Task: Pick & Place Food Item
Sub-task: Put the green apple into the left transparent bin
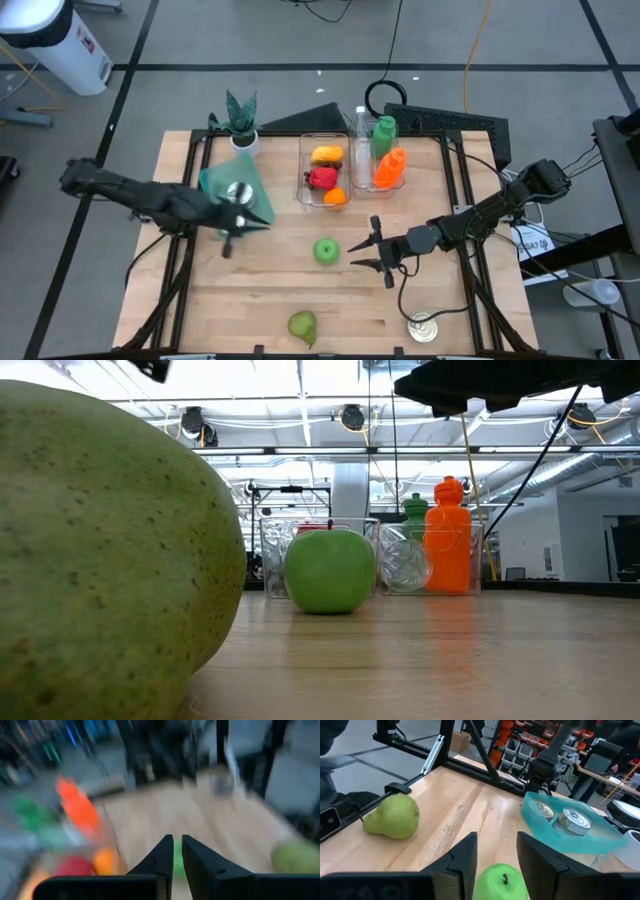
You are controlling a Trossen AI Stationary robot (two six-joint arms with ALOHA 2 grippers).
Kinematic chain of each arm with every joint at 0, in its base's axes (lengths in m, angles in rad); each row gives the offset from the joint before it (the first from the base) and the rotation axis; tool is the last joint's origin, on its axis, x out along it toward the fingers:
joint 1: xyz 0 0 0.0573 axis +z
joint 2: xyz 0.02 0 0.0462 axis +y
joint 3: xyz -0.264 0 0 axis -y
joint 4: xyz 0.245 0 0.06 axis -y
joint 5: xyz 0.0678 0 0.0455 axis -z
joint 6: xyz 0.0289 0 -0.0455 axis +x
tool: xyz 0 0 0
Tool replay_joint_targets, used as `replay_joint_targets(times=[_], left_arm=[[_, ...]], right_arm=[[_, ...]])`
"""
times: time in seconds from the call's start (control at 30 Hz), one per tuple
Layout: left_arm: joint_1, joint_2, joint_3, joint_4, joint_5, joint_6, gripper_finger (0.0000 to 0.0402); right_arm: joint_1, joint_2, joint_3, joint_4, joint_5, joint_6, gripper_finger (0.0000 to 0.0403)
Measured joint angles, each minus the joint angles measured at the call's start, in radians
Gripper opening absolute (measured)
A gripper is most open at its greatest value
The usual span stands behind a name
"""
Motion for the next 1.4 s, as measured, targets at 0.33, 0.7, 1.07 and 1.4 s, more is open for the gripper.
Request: replay_joint_targets(times=[0.33, 0.7, 1.07, 1.4], left_arm=[[0.104, -0.42, -0.41, 0.272, -0.068, 0.053, 0.0049], [0.16, -0.519, -0.617, 0.479, -0.111, 0.017, 0.0049], [0.216, -0.597, -0.59, 0.285, -0.115, -0.047, 0.0049], [0.224, -0.602, -0.589, 0.279, -0.055, -0.06, 0.0049]], right_arm=[[-0.144, 0.002, 0.002, 0.122, -0.279, 0.001, 0.0125], [-0.25, 0.337, 0.045, 0.467, -0.334, 0.032, 0.0125], [-0.279, 0.434, 0.045, 0.516, -0.422, 0.08, 0.0126], [-0.275, 0.433, 0.045, 0.491, -0.471, 0.102, 0.0126]])
